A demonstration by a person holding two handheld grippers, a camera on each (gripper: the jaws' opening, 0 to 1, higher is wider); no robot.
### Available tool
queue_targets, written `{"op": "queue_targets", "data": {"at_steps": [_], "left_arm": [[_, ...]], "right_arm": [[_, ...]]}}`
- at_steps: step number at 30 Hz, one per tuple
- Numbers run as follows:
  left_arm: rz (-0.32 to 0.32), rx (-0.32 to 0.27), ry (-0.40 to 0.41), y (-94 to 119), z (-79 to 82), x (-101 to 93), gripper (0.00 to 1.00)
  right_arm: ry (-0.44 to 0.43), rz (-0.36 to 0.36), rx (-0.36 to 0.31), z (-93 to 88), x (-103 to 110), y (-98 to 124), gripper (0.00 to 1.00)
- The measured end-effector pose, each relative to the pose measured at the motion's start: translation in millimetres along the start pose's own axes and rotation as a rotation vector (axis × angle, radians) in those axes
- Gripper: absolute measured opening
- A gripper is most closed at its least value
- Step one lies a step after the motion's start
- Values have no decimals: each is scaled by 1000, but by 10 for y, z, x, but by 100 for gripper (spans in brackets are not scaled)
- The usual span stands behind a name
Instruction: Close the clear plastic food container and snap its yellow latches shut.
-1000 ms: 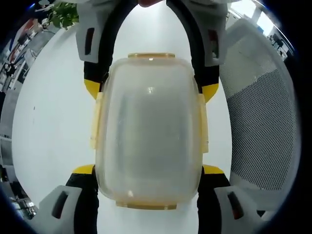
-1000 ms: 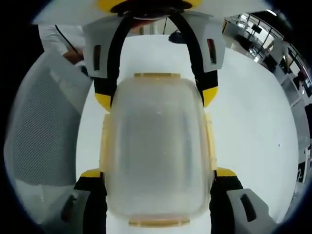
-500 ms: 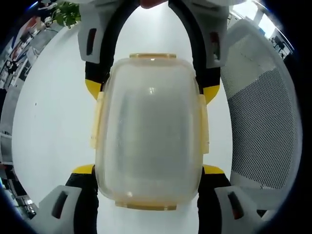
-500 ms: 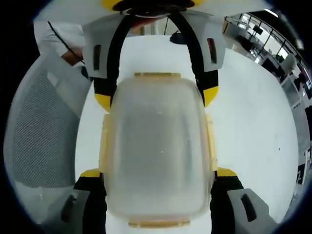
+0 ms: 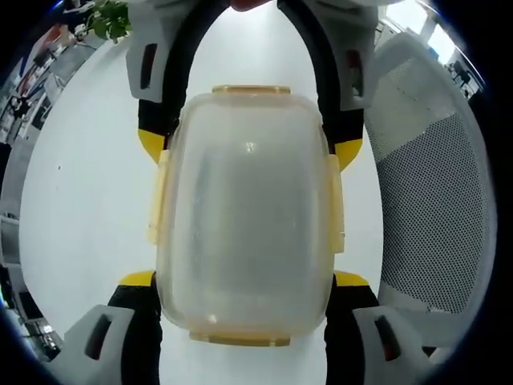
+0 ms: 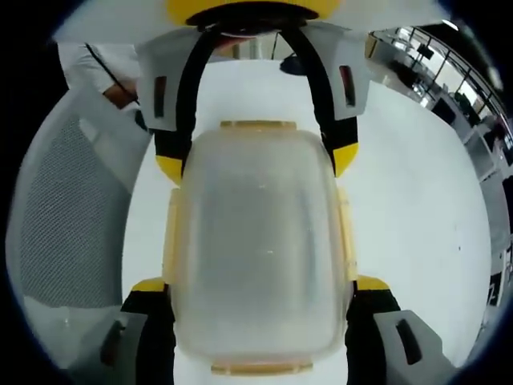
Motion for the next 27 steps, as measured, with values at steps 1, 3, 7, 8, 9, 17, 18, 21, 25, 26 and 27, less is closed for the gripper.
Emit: {"op": "queue_targets", "data": {"at_steps": [1,3,7,8,9,17,18,21,25,26,27], "left_arm": [[0,-1,1,-1,-2,4,84],[0,-1,0,-3,-1,6,85],[-2,3,-5,-13,2,40,85],[-2,4,-6,-16,1,50,85],[-2,5,-7,-18,1,61,85],[-4,5,-6,-32,0,136,85],[-5,5,-6,-34,-1,143,85],[-7,4,-7,-37,0,169,85],[-7,4,-4,-47,1,215,85],[-8,4,-4,-49,2,222,85],[-8,4,-3,-51,2,234,85]], "right_arm": [[0,0,1,-1,-4,-1,89],[-1,-1,1,1,-6,1,89],[-5,-3,-4,3,-20,8,90],[-7,-4,-8,-2,-42,3,90],[-9,-5,-8,-1,-56,2,90],[-12,-3,-9,6,-125,15,90],[-12,-2,-9,9,-128,18,90],[-15,0,-10,6,-160,16,90],[-13,3,-9,8,-203,22,91],[-13,4,-9,4,-214,19,91],[-13,5,-9,3,-227,20,91]]}}
Point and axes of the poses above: the point that each gripper's makers call its tool centre point, and the gripper's own axes: y roughly backward along the fingers, x roughly to its left, z roughly out of its top, the point moved 8 cm from there along y, roughly backward along the fingers, and after that the axes turned 8 degrees about z, right-handed, at the moved point
